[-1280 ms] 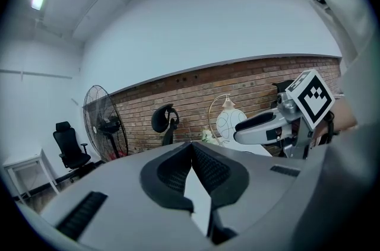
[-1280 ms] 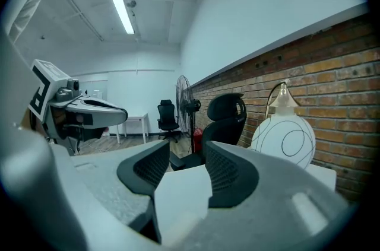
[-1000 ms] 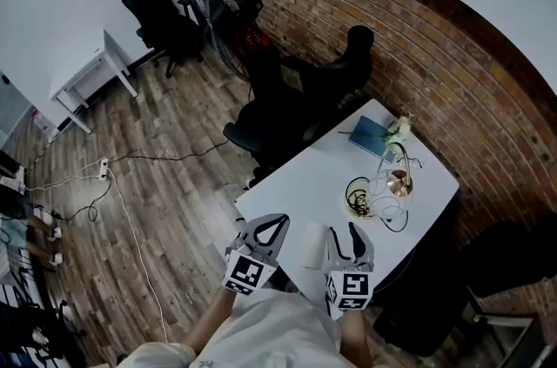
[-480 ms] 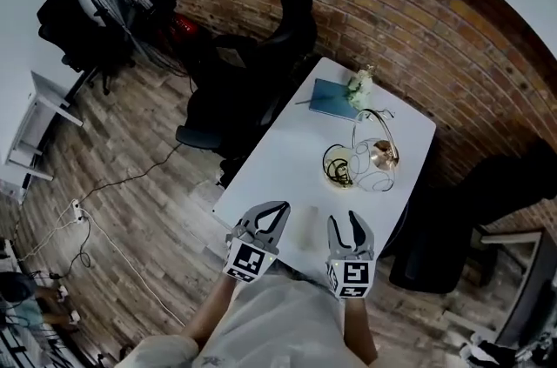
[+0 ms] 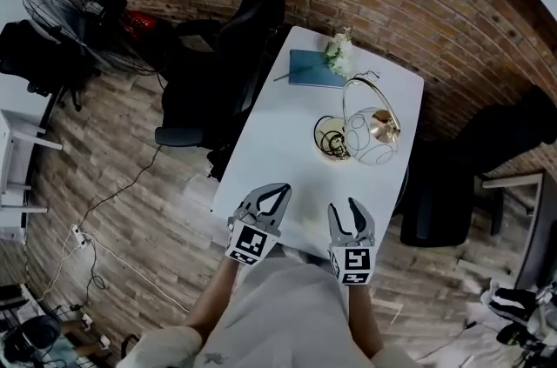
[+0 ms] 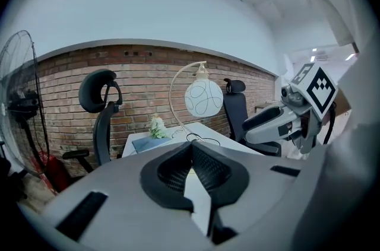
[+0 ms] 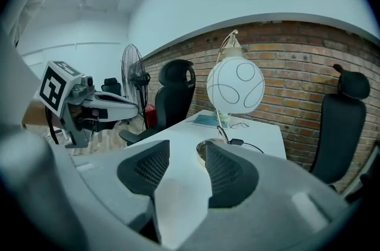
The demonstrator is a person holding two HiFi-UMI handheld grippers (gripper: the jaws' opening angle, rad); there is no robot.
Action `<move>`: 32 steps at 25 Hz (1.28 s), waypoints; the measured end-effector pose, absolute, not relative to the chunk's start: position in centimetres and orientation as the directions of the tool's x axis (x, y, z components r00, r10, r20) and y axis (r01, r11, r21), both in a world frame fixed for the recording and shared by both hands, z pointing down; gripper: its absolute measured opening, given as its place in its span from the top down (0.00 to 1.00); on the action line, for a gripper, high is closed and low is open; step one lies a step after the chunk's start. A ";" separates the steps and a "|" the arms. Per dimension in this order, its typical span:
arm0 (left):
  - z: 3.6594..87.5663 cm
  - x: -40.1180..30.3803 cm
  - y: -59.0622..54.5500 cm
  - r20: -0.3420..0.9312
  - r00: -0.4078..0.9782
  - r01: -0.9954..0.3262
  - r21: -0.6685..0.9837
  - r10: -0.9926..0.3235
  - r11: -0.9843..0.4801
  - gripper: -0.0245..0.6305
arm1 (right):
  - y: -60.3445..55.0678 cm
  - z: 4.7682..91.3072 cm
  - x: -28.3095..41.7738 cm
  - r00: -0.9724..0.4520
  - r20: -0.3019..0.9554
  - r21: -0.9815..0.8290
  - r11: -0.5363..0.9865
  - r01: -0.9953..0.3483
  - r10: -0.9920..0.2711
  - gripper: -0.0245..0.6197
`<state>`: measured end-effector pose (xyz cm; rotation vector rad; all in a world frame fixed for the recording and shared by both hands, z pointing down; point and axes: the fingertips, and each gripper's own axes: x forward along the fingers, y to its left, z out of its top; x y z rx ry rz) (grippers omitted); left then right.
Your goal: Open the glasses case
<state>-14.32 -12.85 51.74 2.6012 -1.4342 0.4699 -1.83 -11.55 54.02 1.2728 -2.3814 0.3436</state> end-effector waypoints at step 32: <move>64.0 -11.7 -12.3 0.505 0.680 -0.649 0.076 -0.532 -0.757 0.95 | -8.1 64.3 -4.1 -0.369 0.660 -0.053 0.450 -0.892 -0.655 0.66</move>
